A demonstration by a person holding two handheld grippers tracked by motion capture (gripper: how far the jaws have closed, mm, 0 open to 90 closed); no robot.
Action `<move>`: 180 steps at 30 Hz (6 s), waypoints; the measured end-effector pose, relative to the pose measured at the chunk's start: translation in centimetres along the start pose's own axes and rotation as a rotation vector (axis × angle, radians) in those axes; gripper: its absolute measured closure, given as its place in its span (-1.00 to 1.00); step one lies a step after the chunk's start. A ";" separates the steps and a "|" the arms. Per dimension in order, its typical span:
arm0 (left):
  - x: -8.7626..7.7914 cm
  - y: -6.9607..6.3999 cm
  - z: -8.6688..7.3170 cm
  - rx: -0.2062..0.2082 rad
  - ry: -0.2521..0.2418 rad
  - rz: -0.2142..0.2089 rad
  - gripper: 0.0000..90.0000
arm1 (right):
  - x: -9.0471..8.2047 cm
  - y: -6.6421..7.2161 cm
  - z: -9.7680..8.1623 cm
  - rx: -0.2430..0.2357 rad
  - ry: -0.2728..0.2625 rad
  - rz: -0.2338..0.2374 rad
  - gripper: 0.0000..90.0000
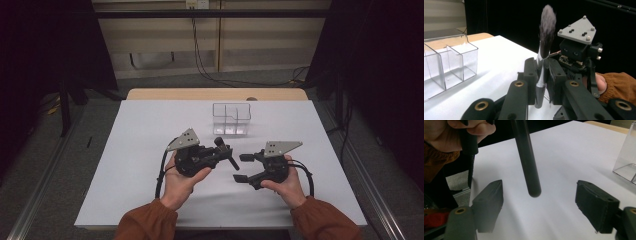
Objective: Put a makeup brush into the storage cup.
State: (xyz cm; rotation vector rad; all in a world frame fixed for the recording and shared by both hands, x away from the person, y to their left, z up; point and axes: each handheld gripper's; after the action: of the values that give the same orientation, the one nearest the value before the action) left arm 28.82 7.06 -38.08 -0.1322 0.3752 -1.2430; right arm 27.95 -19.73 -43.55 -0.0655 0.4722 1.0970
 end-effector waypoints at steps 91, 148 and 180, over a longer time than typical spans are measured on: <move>1.1 0.8 1.8 0.025 0.348 -0.013 0.77 | 2.6 1.8 0.3 -0.028 -0.129 -0.004 0.29; 1.0 1.1 0.8 0.059 0.242 0.031 -0.02 | 1.9 1.1 0.3 0.004 -0.132 -0.024 0.77; -3.4 2.7 -1.5 0.076 0.124 0.215 -0.90 | 1.1 0.7 0.1 0.017 -0.132 -0.057 0.76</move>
State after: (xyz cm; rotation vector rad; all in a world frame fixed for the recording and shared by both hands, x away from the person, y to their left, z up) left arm 29.81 11.31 -39.59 0.0496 0.4370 -1.0539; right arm 27.80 -18.50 -43.81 0.0085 0.3588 1.0337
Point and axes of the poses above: each handheld gripper's, and its own axes: x roughly forward along the jaws, z roughly out of its top, y roughly to its left, and after that the axes turned 3 degrees about -z, right-handed
